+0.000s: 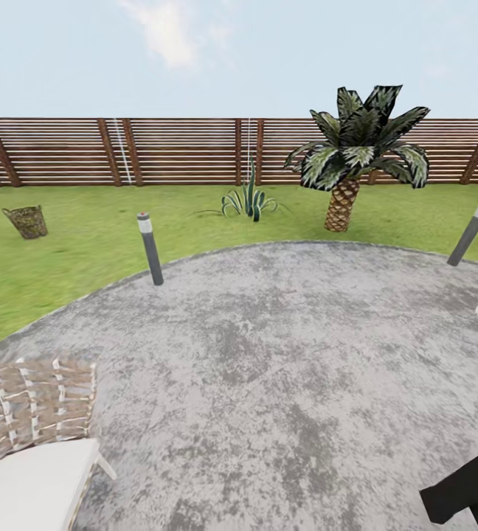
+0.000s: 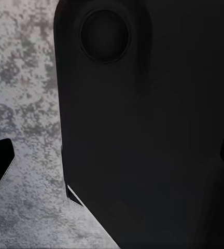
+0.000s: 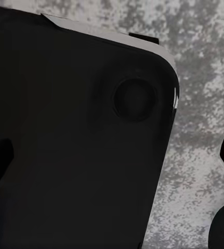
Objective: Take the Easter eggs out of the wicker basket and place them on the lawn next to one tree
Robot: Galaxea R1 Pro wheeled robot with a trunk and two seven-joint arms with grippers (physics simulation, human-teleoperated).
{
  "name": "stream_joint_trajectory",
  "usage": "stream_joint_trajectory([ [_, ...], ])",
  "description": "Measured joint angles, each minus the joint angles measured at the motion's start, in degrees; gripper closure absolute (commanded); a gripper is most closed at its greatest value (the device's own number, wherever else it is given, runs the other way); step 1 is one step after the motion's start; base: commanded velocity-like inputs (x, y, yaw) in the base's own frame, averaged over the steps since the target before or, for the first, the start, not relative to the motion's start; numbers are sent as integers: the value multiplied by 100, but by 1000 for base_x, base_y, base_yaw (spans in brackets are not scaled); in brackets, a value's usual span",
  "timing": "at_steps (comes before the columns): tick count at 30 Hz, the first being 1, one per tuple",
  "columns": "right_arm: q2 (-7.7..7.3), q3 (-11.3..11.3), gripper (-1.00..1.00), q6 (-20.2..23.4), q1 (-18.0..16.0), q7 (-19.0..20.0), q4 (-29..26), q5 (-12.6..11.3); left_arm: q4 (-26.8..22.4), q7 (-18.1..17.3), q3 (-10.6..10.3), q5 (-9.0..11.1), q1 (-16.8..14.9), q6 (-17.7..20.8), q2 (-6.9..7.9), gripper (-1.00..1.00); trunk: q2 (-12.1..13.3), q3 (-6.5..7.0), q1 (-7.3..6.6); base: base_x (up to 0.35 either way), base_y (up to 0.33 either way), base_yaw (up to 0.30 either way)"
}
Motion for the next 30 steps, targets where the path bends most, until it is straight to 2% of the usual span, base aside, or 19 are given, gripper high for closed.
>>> stream_joint_trajectory([
  [30, 9, 1, -100, 1, -3, 0, 4, 0, 0, 0, 0, 0, -2, 0, 5, -100, 0, 0, 0, 339, 0, 0],
])
